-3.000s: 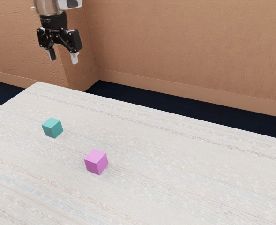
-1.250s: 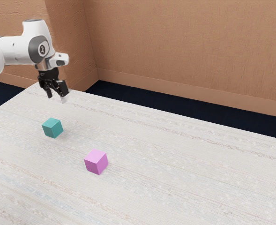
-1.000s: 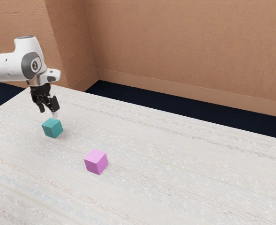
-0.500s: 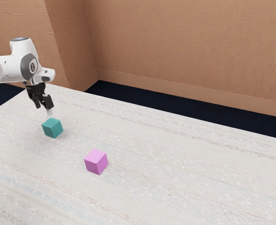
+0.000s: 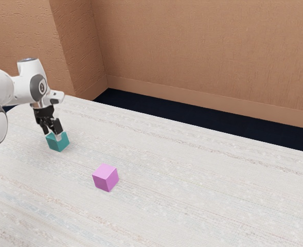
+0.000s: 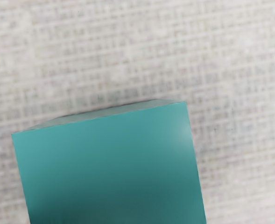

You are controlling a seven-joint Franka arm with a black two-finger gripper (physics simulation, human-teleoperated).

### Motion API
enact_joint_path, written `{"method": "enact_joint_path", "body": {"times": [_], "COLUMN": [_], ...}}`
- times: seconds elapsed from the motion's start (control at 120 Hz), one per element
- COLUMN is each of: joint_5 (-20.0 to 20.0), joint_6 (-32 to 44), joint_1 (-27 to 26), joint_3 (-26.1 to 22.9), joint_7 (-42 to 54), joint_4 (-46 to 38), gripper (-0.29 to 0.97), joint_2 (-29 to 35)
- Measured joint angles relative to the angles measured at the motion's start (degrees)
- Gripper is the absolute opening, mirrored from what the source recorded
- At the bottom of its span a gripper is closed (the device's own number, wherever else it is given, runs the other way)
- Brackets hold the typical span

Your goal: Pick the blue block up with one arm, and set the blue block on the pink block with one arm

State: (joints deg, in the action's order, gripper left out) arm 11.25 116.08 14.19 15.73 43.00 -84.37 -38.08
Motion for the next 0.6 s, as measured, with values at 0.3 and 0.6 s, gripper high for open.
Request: {"method": "enact_joint_path", "body": {"times": [0.3, 0.6], "joint_5": [0.96, 2.82], "joint_6": [1.59, 2.34], "joint_1": [-0.64, -1.72], "joint_3": [0.51, 2.07], "joint_7": [0.18, -0.17], "joint_4": [0.22, 2.23], "gripper": [0.68, 0.68], "joint_2": [-1.91, -4.32]}}
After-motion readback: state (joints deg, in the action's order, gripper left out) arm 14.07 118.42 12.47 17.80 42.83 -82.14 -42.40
